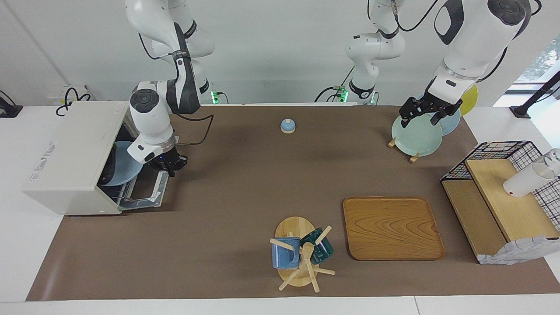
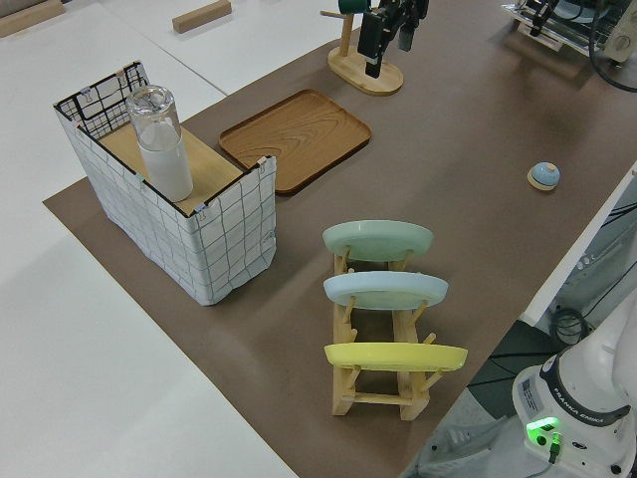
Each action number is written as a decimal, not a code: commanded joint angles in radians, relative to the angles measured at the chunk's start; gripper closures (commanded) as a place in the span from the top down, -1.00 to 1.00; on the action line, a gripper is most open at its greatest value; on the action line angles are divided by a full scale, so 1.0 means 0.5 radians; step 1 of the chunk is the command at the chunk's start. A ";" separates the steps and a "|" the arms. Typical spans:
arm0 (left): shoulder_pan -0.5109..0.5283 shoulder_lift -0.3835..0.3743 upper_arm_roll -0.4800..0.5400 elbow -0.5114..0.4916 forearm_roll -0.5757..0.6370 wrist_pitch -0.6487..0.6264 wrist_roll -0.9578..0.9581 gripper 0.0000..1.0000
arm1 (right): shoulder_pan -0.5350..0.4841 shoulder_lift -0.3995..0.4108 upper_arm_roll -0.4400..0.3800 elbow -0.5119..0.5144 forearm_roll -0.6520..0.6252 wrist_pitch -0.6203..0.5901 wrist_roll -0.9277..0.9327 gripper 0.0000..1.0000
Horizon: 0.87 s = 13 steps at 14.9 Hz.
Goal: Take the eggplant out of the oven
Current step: 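Grasp the light blue plate inside the oven with the right gripper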
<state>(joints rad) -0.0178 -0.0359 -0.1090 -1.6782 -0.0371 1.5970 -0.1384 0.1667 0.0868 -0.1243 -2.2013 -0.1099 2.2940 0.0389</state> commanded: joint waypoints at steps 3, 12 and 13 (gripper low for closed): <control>0.023 0.004 -0.021 0.018 0.037 -0.025 -0.015 1.00 | -0.039 0.050 -0.012 -0.031 0.020 0.088 -0.001 -1.00; 0.023 0.004 -0.021 0.018 0.037 -0.022 -0.015 1.00 | 0.108 0.072 -0.003 0.248 0.149 -0.292 0.005 -0.71; 0.023 0.004 -0.021 0.018 0.037 -0.022 -0.015 1.00 | 0.108 0.072 -0.006 0.303 0.149 -0.381 0.014 -0.30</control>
<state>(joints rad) -0.0178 -0.0359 -0.1090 -1.6782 -0.0371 1.5970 -0.1384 0.2071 0.1327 -0.1247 -2.1138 -0.0588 2.1928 0.0401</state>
